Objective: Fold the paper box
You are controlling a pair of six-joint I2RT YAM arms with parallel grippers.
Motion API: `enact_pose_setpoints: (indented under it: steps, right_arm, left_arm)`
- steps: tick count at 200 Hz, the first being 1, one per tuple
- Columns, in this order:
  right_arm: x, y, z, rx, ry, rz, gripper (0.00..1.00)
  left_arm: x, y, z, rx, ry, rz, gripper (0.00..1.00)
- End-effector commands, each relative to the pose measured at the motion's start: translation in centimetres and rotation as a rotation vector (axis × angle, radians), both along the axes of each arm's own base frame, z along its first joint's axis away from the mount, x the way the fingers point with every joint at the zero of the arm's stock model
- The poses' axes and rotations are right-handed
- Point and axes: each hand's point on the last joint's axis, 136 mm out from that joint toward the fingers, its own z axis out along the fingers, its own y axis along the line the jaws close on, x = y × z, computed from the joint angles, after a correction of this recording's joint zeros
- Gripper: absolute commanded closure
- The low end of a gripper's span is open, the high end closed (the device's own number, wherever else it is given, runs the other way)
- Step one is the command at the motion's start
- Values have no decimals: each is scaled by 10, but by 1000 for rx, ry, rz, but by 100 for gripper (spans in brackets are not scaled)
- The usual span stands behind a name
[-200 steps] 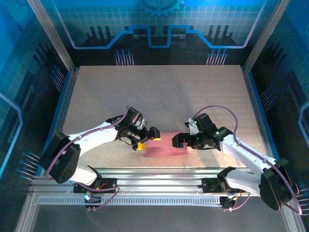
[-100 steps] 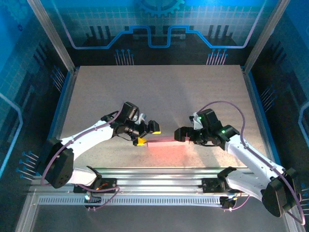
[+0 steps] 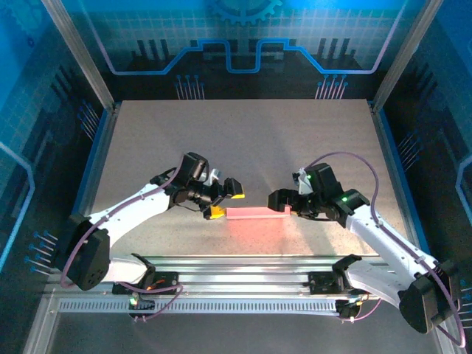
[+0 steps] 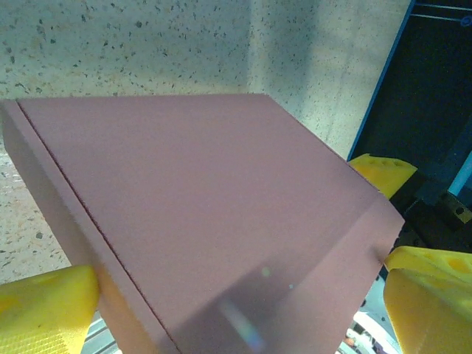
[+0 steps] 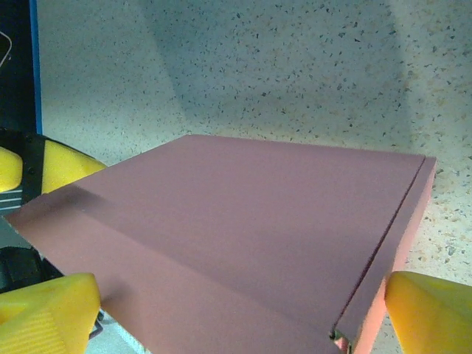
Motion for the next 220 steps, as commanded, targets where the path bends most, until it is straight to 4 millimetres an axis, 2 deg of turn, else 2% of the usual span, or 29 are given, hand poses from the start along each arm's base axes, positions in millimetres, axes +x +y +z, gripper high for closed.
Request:
enact_pose_setpoints:
  steps: [1,141,220]
  right_arm:
    - [-1,1,14,33,1,2,0]
    - [7,3,2,14,32,-5,0]
    - [16,0,4,16,22,-29,0]
  left_arm:
    - [2,-5,16,-58,-8,-5,1]
    - [12,0,-2,-29,43,17,1]
    - [19,3,1,-30,36,29,1]
